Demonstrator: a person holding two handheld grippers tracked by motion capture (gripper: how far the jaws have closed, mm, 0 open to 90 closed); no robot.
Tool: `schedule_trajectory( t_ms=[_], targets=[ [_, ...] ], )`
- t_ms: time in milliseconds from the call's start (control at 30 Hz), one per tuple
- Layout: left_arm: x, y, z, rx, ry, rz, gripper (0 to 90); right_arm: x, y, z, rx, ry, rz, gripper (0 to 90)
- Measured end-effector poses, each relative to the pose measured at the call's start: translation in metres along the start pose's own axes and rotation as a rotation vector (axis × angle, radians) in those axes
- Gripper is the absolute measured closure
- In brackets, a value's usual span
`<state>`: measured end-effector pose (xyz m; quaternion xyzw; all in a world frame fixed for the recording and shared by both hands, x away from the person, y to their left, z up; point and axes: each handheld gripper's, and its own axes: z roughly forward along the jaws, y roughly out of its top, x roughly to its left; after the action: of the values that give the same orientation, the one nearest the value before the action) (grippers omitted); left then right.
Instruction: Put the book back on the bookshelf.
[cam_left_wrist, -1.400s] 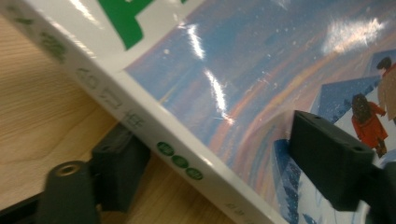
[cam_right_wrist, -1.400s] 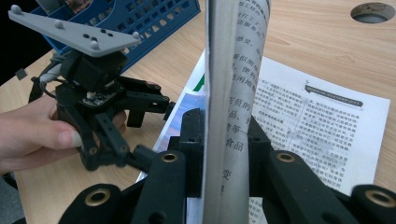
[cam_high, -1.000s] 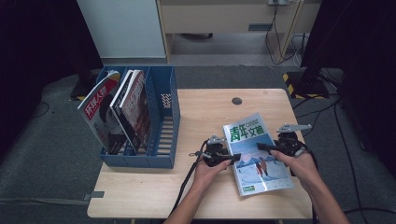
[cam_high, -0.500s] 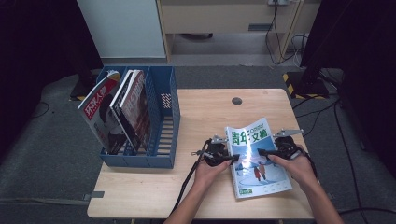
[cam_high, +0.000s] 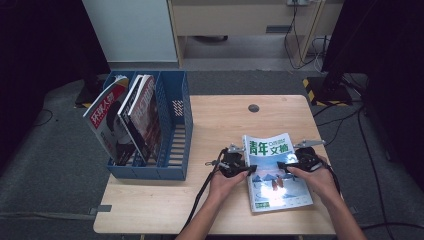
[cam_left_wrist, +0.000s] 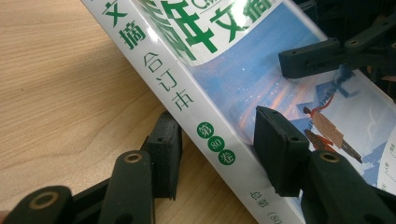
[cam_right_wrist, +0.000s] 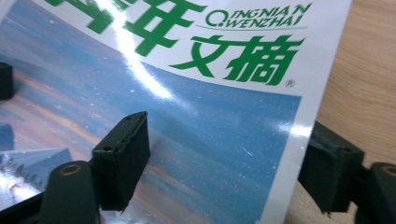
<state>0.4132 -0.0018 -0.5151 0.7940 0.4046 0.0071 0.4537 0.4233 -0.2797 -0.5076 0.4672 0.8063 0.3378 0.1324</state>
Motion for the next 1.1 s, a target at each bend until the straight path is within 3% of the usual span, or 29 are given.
schedule_trajectory(
  t_ms=[133,433,800,1100],
  targets=[
    [-0.001,0.001,0.000,0.004,0.004,0.006,52.8,-0.005,-0.005,-0.001,-0.007,-0.025,0.022,13.3],
    [-0.001,0.001,0.000,0.004,0.004,0.002,52.8,-0.007,-0.010,-0.004,0.006,0.014,0.045,19.7],
    [-0.001,0.002,0.001,0.008,0.002,0.001,52.8,-0.010,-0.019,-0.001,0.029,0.090,0.086,16.8],
    [-0.002,0.004,0.000,0.007,0.012,0.024,51.9,-0.006,-0.023,-0.001,0.021,0.097,0.108,18.1]
  ],
)
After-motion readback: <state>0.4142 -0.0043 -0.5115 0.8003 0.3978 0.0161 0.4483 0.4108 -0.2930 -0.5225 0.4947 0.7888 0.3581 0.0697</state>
